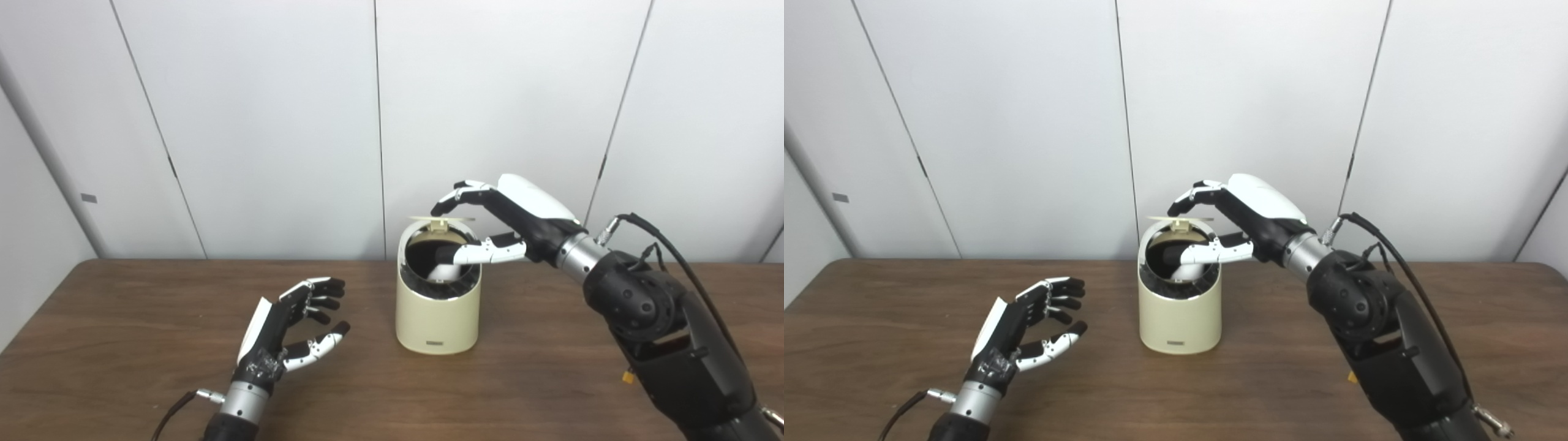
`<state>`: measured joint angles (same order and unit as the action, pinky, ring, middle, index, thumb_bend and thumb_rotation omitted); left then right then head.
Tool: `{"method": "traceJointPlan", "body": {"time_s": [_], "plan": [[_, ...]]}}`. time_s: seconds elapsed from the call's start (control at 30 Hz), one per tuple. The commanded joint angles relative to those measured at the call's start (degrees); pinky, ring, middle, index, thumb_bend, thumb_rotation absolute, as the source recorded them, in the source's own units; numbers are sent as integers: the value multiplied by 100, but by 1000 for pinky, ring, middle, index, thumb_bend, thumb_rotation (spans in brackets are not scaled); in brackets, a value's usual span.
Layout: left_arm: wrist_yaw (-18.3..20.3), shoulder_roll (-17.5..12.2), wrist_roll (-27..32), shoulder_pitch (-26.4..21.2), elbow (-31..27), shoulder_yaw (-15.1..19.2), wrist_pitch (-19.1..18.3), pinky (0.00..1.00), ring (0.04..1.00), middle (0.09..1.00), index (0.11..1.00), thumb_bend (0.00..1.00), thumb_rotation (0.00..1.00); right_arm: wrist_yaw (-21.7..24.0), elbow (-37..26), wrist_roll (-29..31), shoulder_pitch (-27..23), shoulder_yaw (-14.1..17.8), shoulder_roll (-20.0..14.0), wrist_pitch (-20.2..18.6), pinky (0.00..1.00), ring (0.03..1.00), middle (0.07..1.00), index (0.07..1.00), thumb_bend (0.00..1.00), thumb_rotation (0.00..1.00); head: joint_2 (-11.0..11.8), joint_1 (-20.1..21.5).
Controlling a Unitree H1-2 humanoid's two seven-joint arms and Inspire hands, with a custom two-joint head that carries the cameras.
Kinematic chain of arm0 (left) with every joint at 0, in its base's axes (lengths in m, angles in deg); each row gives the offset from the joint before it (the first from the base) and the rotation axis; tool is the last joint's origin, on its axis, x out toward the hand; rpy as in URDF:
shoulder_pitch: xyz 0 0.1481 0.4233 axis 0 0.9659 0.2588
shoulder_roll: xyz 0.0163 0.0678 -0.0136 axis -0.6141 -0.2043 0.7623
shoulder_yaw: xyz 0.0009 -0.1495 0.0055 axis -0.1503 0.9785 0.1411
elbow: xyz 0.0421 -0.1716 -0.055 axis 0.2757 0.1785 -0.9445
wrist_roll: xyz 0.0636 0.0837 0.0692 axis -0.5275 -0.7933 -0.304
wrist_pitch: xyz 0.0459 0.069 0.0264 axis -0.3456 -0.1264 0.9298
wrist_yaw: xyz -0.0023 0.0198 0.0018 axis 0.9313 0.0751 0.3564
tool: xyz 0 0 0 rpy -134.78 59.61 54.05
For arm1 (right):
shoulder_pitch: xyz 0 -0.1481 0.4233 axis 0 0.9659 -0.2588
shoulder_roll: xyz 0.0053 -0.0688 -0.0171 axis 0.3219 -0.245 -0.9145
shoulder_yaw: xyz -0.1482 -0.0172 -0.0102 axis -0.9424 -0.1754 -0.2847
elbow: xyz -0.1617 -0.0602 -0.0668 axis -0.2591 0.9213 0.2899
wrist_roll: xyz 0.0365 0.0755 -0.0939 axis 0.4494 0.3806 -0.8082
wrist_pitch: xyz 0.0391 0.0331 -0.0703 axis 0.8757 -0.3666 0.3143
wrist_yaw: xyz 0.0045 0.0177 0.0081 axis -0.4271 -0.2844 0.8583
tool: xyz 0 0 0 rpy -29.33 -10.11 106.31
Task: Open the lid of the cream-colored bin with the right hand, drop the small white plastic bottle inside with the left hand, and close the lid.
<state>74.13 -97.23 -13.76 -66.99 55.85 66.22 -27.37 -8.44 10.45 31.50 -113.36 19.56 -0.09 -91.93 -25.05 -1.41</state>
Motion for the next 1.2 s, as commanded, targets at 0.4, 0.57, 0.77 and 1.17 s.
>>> {"method": "traceJointPlan", "body": {"time_s": [0.4, 0.57, 0.77, 1.17], "plan": [[-5, -12, 12, -195, -252, 44, 90, 561, 669, 718, 730, 460, 8, 169, -447, -82, -5, -53, -156, 170, 859, 904, 752, 701, 638, 741, -77, -28], [-27, -13, -50, -187, -283, 45, 28, 559, 667, 717, 733, 466, 43, 291, -522, -165, 54, -110, -183, 93, 934, 912, 753, 707, 662, 781, -114, -28], [3, 10, 50, -184, -302, 66, 5, 563, 671, 719, 738, 459, 9, 348, -573, -243, 128, -159, -206, 125, 991, 912, 744, 704, 665, 800, -137, -50], [-71, 16, -61, -146, -276, 106, 35, 561, 671, 725, 745, 452, 18, 453, -563, -206, 319, -216, -209, 269, 1000, 901, 720, 689, 654, 767, -148, -43]]}}
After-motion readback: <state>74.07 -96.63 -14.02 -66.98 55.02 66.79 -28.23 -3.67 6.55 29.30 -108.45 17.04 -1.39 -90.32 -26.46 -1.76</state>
